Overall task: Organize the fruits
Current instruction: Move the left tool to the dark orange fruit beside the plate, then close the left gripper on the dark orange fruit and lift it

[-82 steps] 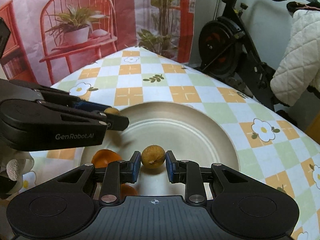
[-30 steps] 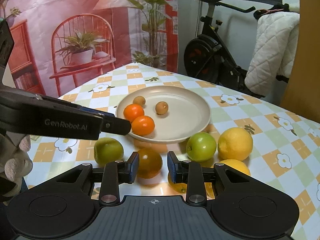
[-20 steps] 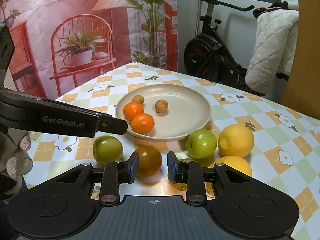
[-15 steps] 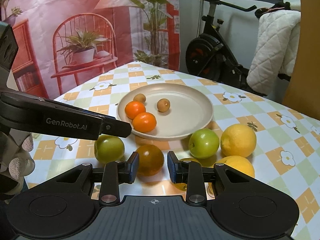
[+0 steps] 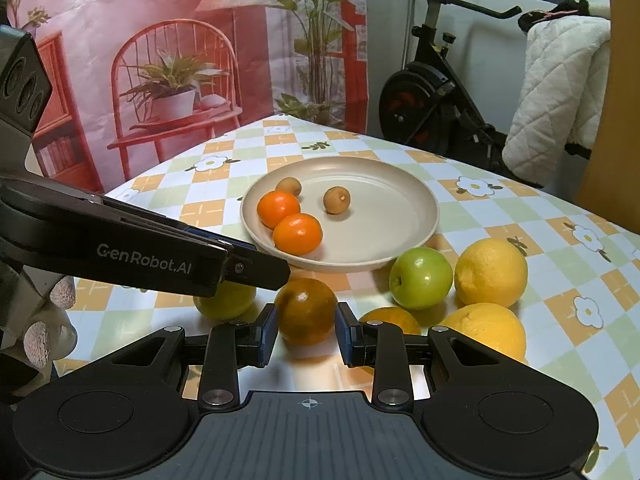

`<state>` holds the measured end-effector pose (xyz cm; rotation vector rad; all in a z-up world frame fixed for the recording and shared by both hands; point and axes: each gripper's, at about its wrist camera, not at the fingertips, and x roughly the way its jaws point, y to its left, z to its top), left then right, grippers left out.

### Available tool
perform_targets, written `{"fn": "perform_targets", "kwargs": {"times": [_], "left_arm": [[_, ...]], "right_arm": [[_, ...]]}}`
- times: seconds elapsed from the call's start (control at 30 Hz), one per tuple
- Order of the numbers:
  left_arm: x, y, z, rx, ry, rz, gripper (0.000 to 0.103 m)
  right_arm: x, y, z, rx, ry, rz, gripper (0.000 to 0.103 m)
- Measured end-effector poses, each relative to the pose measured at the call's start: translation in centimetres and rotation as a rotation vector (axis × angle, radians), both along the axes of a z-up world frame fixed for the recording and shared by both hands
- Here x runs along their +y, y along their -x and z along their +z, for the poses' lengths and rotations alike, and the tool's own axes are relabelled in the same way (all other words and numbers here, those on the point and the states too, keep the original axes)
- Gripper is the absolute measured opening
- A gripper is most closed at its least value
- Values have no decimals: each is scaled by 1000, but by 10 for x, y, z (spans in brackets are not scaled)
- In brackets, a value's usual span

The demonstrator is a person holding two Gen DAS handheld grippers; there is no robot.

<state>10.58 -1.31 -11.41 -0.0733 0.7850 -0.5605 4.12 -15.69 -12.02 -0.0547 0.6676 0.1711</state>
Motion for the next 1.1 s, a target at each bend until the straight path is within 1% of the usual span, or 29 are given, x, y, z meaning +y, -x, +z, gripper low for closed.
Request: {"fn": "perform_targets", "kwargs": {"times": [0.33, 0.4, 0.5, 0.7, 0.8, 1.1], "left_arm": [[-3, -15, -8, 58, 33, -40, 31], [-2, -18, -9, 70, 44, -44, 39], [-2, -22, -11, 84, 54, -48, 43], [-8, -22, -14, 96, 51, -87, 43], [-11, -22, -14, 89, 35, -97, 44], [-9, -25, -14, 80, 6, -85, 44]], "right_arm": [[3, -5, -3, -12, 46, 29, 29], [3, -6, -4, -11, 42, 33, 29], [5, -7, -5, -4, 42, 47, 29], [5, -8, -7, 6, 31, 53, 32], [5, -10, -9, 18, 29, 54, 34], [2, -13, -15, 43, 1, 40, 36]]}}
